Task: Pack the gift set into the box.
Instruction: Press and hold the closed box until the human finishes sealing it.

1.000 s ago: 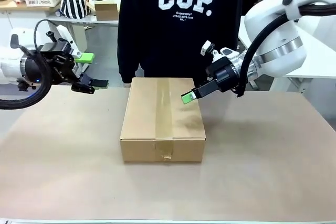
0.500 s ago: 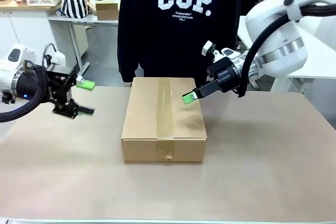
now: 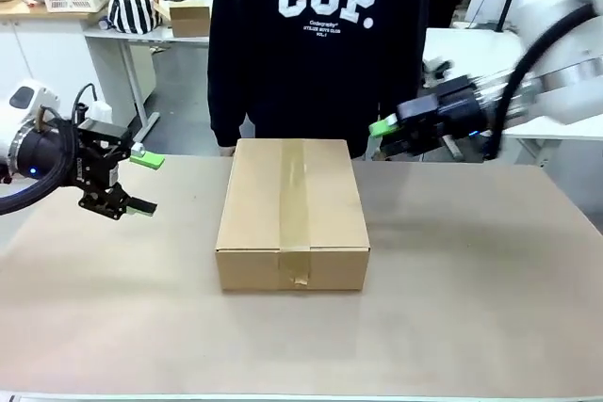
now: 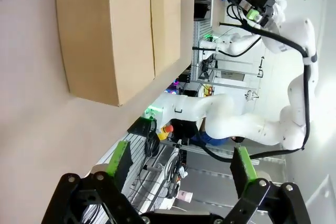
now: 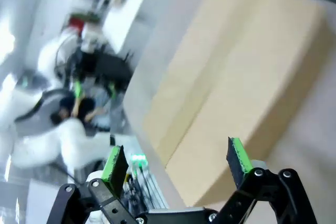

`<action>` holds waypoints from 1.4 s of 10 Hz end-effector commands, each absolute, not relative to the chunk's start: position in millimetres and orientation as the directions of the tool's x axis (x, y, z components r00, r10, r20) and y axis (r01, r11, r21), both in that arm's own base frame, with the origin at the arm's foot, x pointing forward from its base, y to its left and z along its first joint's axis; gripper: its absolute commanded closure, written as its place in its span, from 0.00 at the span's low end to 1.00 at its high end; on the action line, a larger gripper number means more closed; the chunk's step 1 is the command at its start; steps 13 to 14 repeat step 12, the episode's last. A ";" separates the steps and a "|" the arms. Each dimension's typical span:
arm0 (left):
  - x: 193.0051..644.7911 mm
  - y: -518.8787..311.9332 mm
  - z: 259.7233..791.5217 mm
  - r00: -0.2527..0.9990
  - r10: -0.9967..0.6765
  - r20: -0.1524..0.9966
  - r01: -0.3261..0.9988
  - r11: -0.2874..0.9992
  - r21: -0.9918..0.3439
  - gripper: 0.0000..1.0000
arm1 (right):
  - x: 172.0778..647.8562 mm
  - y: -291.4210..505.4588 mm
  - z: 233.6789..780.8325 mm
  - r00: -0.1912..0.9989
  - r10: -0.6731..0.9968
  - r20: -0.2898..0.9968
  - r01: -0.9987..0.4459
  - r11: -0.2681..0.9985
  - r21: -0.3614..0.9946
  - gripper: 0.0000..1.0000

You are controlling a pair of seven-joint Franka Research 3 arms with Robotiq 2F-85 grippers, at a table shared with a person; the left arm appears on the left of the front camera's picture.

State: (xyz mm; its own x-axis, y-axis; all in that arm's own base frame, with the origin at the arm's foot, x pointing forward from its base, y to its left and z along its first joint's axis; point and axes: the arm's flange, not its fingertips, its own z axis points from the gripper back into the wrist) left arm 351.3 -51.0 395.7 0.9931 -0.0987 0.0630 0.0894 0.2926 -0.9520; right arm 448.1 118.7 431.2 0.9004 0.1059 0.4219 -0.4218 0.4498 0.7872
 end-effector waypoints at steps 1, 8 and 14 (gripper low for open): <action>351.7 -51.3 393.1 0.992 -0.089 0.090 0.111 0.268 -0.957 0.00 | 406.7 85.9 466.5 0.972 -0.080 0.221 -0.135 0.580 0.803 0.00; 351.7 -51.3 393.1 0.992 -0.089 0.090 0.111 0.268 -0.957 0.00 | 401.5 50.5 471.4 0.953 -0.163 0.255 -0.107 0.608 0.787 0.00; 351.7 -51.3 393.1 0.992 -0.089 0.090 0.111 0.268 -0.957 0.00 | 401.5 50.5 471.4 0.953 -0.163 0.255 -0.107 0.608 0.787 0.00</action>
